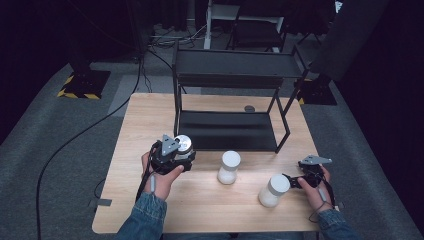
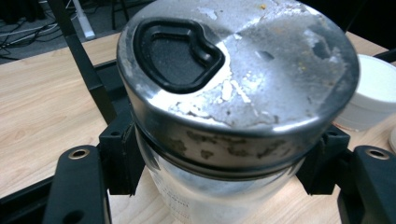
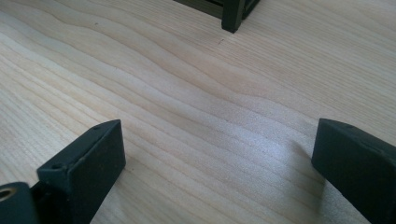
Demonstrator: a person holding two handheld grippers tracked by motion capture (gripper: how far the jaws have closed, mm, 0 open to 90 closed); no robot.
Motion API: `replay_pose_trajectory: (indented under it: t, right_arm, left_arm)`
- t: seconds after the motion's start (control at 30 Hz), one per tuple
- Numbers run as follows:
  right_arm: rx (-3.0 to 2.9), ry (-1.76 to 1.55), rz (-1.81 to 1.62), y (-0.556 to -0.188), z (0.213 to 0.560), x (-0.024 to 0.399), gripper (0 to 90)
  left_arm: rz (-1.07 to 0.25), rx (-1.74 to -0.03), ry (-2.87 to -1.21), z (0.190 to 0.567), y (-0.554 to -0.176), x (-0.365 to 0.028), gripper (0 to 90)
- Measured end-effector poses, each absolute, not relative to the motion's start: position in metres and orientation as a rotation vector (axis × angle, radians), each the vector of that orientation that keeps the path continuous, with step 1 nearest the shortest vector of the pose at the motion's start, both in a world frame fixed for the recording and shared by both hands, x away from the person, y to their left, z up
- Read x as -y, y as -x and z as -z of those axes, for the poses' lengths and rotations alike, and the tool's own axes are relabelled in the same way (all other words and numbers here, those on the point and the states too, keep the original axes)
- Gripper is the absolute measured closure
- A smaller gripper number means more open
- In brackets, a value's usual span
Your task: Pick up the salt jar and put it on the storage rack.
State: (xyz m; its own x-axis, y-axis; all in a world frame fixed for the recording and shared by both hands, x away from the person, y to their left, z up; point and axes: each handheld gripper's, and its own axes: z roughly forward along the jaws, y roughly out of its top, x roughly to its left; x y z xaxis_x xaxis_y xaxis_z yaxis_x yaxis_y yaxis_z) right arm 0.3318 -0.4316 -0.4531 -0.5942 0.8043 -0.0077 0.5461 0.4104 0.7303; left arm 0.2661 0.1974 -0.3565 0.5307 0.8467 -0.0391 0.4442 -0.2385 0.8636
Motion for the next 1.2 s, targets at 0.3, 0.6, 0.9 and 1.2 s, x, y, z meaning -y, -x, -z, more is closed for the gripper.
replay_pose_trajectory:
  t: [0.3,0.6,0.9,1.2]
  right_arm:
    - [-2.315,-1.159,-0.999,-0.332,0.453,0.432,2.7]
    - [-2.315,-1.159,-0.999,-0.332,0.453,0.432,2.7]
    - [-2.317,-1.159,-0.997,-0.332,0.453,0.432,2.7]
    - [-2.317,-1.161,-0.997,-0.332,0.453,0.432,2.7]
  left_arm:
    - [-0.583,-1.051,-1.863,0.356,-0.278,-0.189,29.8]
    - [-0.575,-1.048,-1.846,0.350,-0.291,-0.185,29.9]
    - [-0.594,-1.053,-1.839,0.350,-0.302,-0.175,29.8]
    - [-0.625,-1.063,-1.829,0.354,-0.315,-0.167,29.8]
